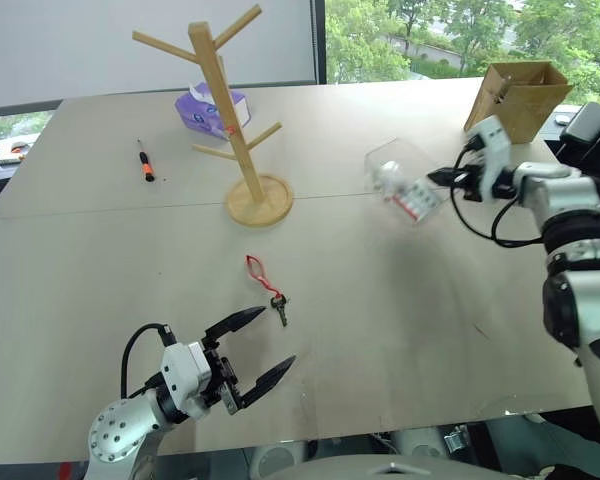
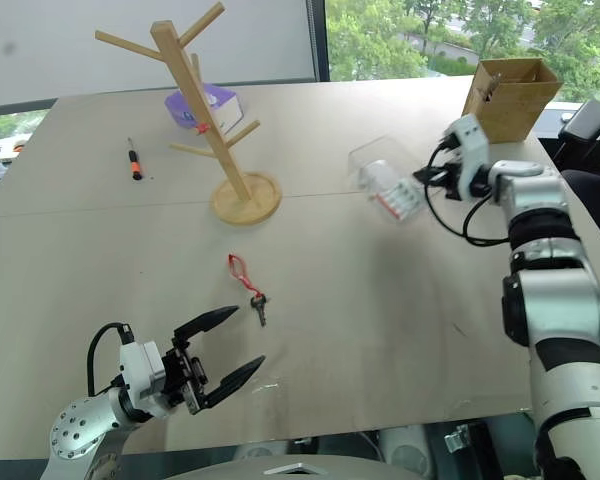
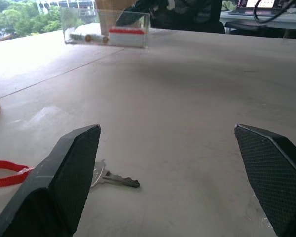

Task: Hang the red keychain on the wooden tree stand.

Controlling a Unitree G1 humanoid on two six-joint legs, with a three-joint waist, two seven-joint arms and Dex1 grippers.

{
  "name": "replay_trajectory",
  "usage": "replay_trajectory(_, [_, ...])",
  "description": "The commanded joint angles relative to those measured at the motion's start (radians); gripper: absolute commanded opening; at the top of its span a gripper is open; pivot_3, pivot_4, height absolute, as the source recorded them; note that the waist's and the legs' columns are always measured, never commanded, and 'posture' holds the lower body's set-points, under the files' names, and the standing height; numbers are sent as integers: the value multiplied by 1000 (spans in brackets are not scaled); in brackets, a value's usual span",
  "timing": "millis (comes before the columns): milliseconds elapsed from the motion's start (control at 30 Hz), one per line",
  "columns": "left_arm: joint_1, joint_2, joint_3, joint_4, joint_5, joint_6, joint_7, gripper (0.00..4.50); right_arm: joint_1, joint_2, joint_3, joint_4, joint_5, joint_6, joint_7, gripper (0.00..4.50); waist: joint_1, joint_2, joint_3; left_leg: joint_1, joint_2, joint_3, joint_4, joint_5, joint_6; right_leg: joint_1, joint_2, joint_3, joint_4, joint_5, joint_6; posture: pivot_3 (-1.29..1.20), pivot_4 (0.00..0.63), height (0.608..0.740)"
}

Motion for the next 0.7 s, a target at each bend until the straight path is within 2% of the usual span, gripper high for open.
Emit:
replay_trajectory(33, [-10, -2, -9, -25, -18, 3, 17, 4500, -60, -77, -70, 101, -14, -7, -219, 69, 1, 0, 0, 0, 0, 0, 0, 0, 0, 0, 0, 0, 0, 0, 0, 0, 150, 740])
replay_trajectory(233, [-21, 0, -18, -20, -17, 7, 25, 4500, -84, -156, -139, 176, -9, 21, -411, 69, -5, 0, 0, 0, -1, 2, 0, 0, 0, -1, 0, 2, 0, 0, 0, 0, 150, 740])
replay_trajectory(533, [-24, 3, -23, -14, -17, 5, 31, 4500, -64, -203, -183, 190, -21, 7, -467, 69, -27, 1, 0, 1, 0, 3, -1, 0, 0, -1, 3, 5, 1, 0, 0, 0, 150, 740])
replay_trajectory(567, [-25, 3, -23, -14, -17, 5, 31, 4500, -63, -202, -185, 189, -22, 9, -464, 698, -28, 1, 0, 2, 0, 3, -1, 0, 0, -1, 3, 5, 1, 0, 0, 0, 150, 740])
replay_trajectory(600, [-25, 3, -23, -14, -18, 6, 31, 4500, -62, -200, -185, 189, -23, 12, -458, 974, -28, 1, 0, 2, 0, 3, -1, 0, 0, -1, 3, 5, 1, 0, 0, 0, 150, 740])
replay_trajectory(700, [-25, 3, -23, -14, -17, 7, 31, 4500, -59, -196, -187, 188, -26, 14, -449, 2311, -26, 1, 0, 2, 0, 3, -1, 0, 0, -1, 3, 5, 1, 0, 1, 0, 150, 740])
